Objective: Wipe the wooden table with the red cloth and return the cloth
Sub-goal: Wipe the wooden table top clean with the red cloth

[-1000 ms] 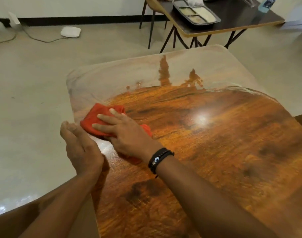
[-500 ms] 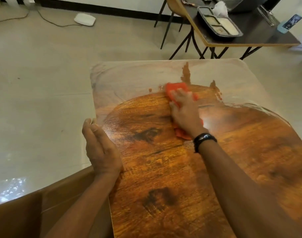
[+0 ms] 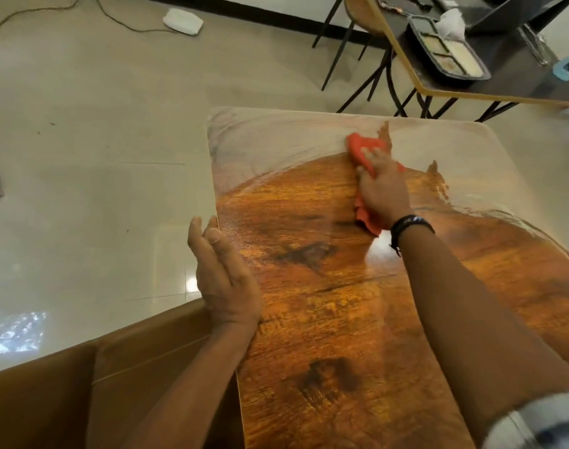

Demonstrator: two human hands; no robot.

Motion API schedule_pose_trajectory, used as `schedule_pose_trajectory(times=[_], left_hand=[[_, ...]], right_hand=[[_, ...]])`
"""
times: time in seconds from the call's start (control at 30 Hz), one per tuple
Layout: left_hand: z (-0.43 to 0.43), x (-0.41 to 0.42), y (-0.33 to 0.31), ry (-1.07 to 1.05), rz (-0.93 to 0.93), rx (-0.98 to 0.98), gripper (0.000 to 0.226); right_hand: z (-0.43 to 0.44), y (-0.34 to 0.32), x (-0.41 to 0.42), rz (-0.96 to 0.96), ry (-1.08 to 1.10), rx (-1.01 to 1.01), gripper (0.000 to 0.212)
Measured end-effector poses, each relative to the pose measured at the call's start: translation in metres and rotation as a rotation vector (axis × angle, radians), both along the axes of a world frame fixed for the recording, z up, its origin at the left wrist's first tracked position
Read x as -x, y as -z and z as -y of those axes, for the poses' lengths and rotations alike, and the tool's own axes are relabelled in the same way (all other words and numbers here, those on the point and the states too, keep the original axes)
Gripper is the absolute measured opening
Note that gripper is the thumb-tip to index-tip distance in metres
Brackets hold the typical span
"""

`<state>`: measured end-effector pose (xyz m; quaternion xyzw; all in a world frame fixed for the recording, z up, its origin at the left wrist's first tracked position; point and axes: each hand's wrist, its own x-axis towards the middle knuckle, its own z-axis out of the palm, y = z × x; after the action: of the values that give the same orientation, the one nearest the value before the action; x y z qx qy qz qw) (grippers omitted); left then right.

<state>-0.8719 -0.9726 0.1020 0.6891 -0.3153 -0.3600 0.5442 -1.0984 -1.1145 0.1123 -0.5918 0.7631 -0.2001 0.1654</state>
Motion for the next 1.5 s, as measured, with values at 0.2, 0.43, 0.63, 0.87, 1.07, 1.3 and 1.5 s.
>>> schedule_pose_trajectory(times=[0.2, 0.43, 0.63, 0.87, 1.07, 1.3, 1.5], left_hand=[[0.000, -0.004, 0.002, -0.015, 0.001, 0.009, 0.068], [0.001, -0.004, 0.001, 0.005, 0.020, 0.020, 0.057], [0.001, -0.003, 0.002, 0.011, 0.038, 0.001, 0.058], [0.001, -0.005, 0.002, 0.024, 0.068, -0.006, 0.060], [0.000, -0.003, 0.002, 0.057, 0.092, -0.013, 0.064], [0.001, -0.001, 0.004, 0.031, 0.085, 0.001, 0.064], [0.000, 0.000, 0.004, 0.011, 0.080, 0.023, 0.056]], right_hand=[[-0.024, 0.002, -0.095, -0.059, -0.327, 0.010, 0.047], [-0.031, -0.006, -0.108, -0.157, -0.771, 0.029, 0.046], [0.054, -0.009, -0.020, -0.100, -0.006, -0.068, 0.066], [0.014, -0.008, -0.157, -0.188, -0.534, -0.051, 0.054], [0.039, -0.007, -0.144, -0.200, -0.634, 0.003, 0.051], [0.069, -0.026, -0.033, -0.174, 0.015, -0.111, 0.054], [0.070, -0.020, -0.133, -0.181, -0.366, -0.023, 0.050]])
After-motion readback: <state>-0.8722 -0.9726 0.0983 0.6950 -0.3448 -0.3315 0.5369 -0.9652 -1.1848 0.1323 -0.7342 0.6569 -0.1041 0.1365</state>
